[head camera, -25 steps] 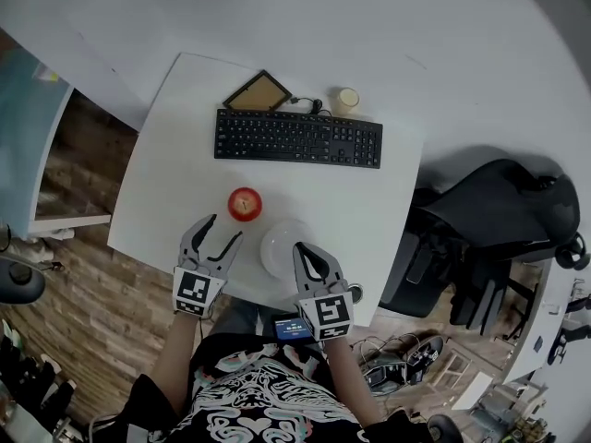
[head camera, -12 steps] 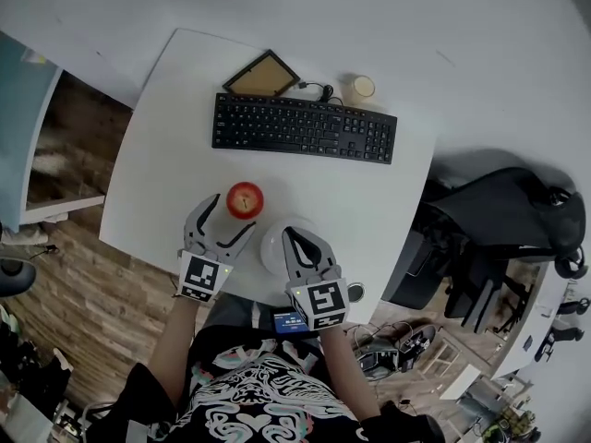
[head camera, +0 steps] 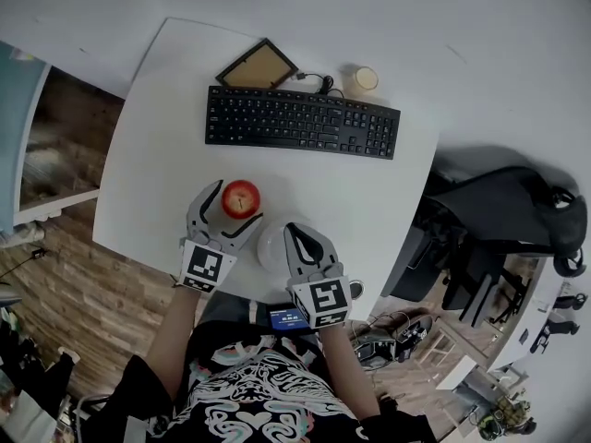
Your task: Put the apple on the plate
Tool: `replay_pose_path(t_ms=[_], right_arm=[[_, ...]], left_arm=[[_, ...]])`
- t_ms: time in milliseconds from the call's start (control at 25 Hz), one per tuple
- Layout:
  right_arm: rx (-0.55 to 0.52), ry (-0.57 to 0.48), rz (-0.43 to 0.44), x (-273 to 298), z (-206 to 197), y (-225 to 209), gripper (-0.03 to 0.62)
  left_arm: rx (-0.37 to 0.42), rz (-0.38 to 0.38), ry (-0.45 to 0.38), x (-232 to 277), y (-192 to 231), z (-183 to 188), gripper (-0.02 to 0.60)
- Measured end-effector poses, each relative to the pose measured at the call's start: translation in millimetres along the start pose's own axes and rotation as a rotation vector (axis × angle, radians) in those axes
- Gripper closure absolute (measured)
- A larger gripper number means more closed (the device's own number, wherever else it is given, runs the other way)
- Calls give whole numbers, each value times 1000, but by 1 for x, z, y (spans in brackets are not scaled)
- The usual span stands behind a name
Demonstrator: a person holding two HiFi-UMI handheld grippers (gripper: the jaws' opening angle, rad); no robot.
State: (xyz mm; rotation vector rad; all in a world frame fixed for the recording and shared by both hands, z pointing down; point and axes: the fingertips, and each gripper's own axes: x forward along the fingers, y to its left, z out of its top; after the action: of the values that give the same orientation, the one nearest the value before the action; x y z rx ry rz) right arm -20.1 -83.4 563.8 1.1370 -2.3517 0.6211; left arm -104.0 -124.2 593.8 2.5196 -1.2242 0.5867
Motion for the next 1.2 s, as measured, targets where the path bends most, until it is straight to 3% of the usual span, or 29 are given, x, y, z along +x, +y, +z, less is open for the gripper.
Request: replay_pose_path(t_ms=[400, 760, 960, 1200], right_arm=[[8, 15, -13, 4, -5, -5, 566], [-3, 7, -15, 3, -1, -6, 566], [-7, -7, -8, -1, 3, -4, 566], [-19, -54, -17, -16, 20, -3, 566]], left_arm=[[31, -58, 58, 13, -5, -17, 179], [24, -52, 40, 11, -5, -14, 179], [52, -39, 26, 6, 0, 2, 179], [34, -27, -16, -9, -2, 27, 179]])
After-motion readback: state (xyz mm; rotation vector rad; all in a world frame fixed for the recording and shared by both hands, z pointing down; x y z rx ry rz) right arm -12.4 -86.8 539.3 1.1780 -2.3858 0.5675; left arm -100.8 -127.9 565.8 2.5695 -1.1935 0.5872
